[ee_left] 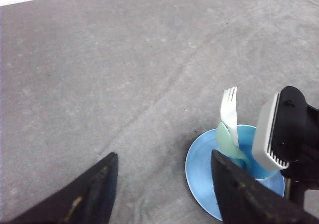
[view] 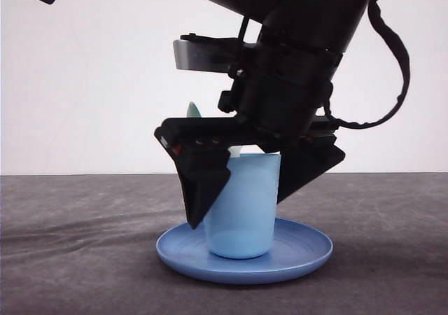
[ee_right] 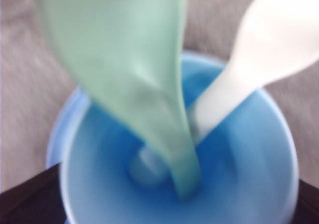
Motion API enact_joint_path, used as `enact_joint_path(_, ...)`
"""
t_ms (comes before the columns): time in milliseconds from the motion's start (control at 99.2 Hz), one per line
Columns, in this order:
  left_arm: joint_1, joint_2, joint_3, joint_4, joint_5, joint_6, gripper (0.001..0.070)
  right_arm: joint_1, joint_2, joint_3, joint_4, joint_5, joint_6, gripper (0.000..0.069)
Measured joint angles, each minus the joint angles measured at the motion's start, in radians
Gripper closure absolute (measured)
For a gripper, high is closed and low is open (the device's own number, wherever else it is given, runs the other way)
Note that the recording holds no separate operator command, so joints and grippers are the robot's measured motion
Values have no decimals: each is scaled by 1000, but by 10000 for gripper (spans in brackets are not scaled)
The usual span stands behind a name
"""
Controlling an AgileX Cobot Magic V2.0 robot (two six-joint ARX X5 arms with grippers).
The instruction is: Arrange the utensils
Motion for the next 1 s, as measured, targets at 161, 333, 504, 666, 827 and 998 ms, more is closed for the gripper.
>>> enact_joint_path(161, 0, 0, 0, 0, 0, 0, 355, 0, -103, 33, -98, -1, 0, 62)
enact_joint_path(333, 0, 0, 0, 0, 0, 0, 355, 0, -259, 76, -207, -35, 0, 62)
enact_joint_path(504, 0, 0, 0, 1, 0, 0, 355, 0, -427, 146, -287, 18, 0, 62)
enact_joint_path(666, 0, 0, 0, 2, 0, -5, 355, 0, -573, 193, -282, 155, -3, 62)
enact_joint_path(827, 0, 0, 0, 6, 0, -18, 355, 0, -659, 195, -290, 219, -13, 62)
enact_joint_path(998, 0, 0, 0, 42, 18, -37, 355, 0, -686, 195, -300, 267, -17, 63)
